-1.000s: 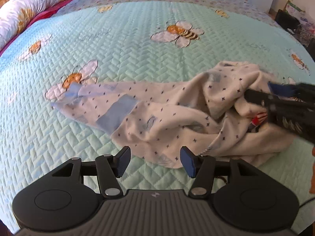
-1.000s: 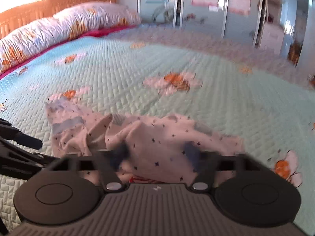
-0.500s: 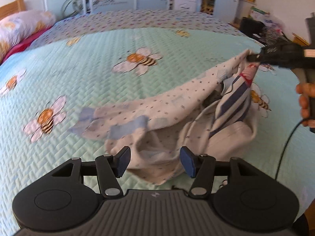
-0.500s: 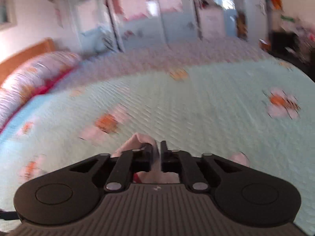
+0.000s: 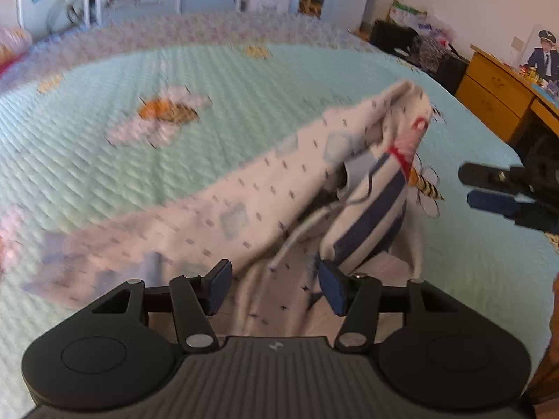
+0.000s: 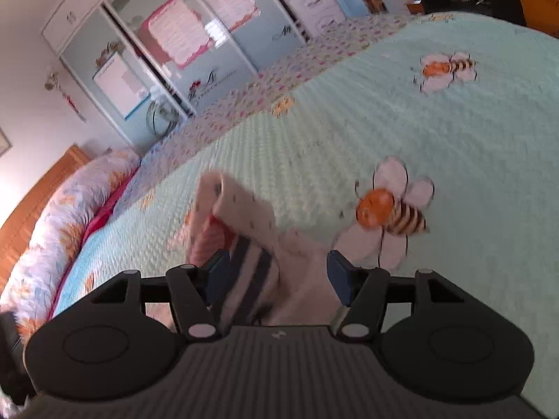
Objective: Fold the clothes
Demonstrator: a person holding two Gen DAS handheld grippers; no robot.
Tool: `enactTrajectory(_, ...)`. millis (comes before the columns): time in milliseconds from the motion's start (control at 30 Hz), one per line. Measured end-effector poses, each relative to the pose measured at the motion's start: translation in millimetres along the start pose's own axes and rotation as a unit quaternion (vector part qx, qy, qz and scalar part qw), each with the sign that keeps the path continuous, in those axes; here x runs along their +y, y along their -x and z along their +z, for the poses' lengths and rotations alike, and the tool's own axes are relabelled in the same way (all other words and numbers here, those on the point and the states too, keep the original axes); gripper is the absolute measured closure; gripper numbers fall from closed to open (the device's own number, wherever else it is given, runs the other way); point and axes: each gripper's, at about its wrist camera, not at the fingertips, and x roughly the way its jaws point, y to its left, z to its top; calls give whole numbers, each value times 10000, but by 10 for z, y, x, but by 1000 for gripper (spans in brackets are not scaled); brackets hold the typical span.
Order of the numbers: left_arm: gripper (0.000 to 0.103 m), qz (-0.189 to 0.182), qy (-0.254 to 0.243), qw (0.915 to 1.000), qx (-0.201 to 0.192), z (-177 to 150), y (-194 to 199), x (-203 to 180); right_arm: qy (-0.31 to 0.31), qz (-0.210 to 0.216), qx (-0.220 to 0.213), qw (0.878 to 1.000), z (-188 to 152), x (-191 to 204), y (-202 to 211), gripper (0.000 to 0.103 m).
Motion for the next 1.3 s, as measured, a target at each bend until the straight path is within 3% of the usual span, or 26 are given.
enactTrajectory(33,92,-60,70,9999,96,-13,-59,9,71,-47,43,10000,-36,26,-6,40)
enactTrajectory(67,99,-90,133,9997,185,-20,-105,17,142,-94,86,9998,-72,52,-12,40)
enactTrajectory(367,99,263,219,9971,-685,51,488,-56,260,11,286,9993,-80,305,-137,39)
enactTrajectory(500,99,109,451,9958,-791,31,682,-39,298,245,427,9983,-45,552,-259,36)
enactTrajectory(667,99,-124,341,9955,-879,-86,909,-82,462,334,806,9951,-74,800,-460,35)
enactTrajectory(700,99,-156,345,9955,-872,-110,941,-75,462,235,857,9950,-89,777,-484,40)
enactTrajectory(767,99,-232,359,9954,-857,-159,1010,-55,448,43,926,9947,-112,725,-511,102)
enactTrajectory(900,99,-480,425,9939,-900,-258,1211,8,250,-256,396,9986,-10,487,-126,100)
enactTrajectory(1000,99,-714,519,9900,-1096,-306,1440,60,172,-28,110,9998,109,286,222,100)
enactTrajectory(1100,99,-877,578,9851,-1364,-343,1684,131,330,-347,-57,9988,171,155,441,100)
enactTrajectory(1167,99,-935,526,9851,-1346,-384,1757,151,324,-534,148,9979,139,35,443,91)
enactTrajectory(1200,99,-918,460,9867,-1258,-421,1748,146,351,-750,401,9958,104,-43,374,82)
enactTrajectory(1233,99,-872,392,9893,-1105,-467,1706,136,381,-951,621,9928,67,-115,313,66)
enactTrajectory(1300,99,-758,286,9941,-717,-569,1583,114,476,-1236,797,9880,-14,-210,263,62)
